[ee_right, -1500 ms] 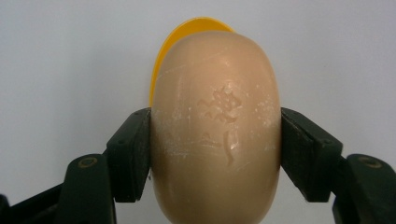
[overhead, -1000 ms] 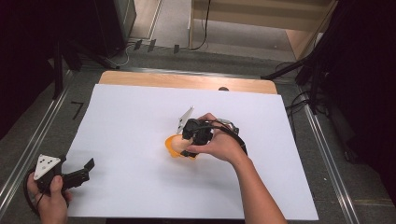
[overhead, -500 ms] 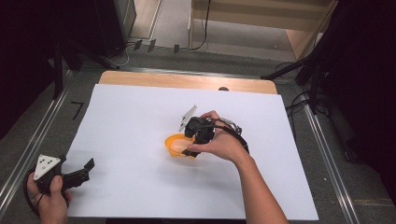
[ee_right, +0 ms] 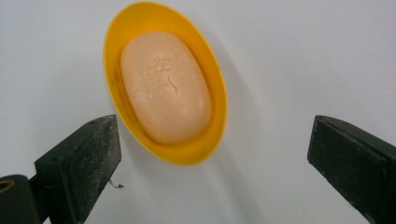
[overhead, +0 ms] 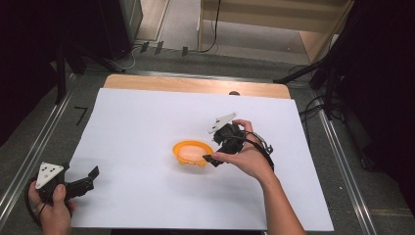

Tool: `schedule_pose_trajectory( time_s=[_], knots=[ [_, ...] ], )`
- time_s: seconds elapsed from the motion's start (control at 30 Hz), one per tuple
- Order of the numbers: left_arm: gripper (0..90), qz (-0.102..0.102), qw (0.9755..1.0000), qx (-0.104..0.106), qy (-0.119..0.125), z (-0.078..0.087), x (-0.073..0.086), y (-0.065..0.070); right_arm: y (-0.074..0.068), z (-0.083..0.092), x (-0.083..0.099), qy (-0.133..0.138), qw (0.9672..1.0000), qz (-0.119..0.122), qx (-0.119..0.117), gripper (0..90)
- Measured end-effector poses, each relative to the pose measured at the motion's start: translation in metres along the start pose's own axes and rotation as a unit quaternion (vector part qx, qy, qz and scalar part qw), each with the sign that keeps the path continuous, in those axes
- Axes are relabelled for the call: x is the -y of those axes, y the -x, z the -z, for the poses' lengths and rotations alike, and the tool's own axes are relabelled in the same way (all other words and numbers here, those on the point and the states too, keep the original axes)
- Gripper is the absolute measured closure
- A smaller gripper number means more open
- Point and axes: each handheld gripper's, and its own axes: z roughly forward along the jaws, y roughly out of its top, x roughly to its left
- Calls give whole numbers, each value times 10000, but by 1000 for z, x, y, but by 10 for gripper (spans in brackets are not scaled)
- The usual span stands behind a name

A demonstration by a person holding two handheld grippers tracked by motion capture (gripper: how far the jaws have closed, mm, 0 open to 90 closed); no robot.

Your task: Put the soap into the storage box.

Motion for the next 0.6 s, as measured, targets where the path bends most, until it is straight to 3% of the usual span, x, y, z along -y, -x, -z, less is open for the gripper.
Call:
schedule_pose_trajectory(
  time_s=[0.2,0.6],
  knots=[
    [0,-15,10000,-10,15,0,0,0,10,13,21,188,9989,-407,132,32],
    [0,-52,10000,-21,5,0,0,1,20,25,68,443,9952,-847,208,36]
  ],
)
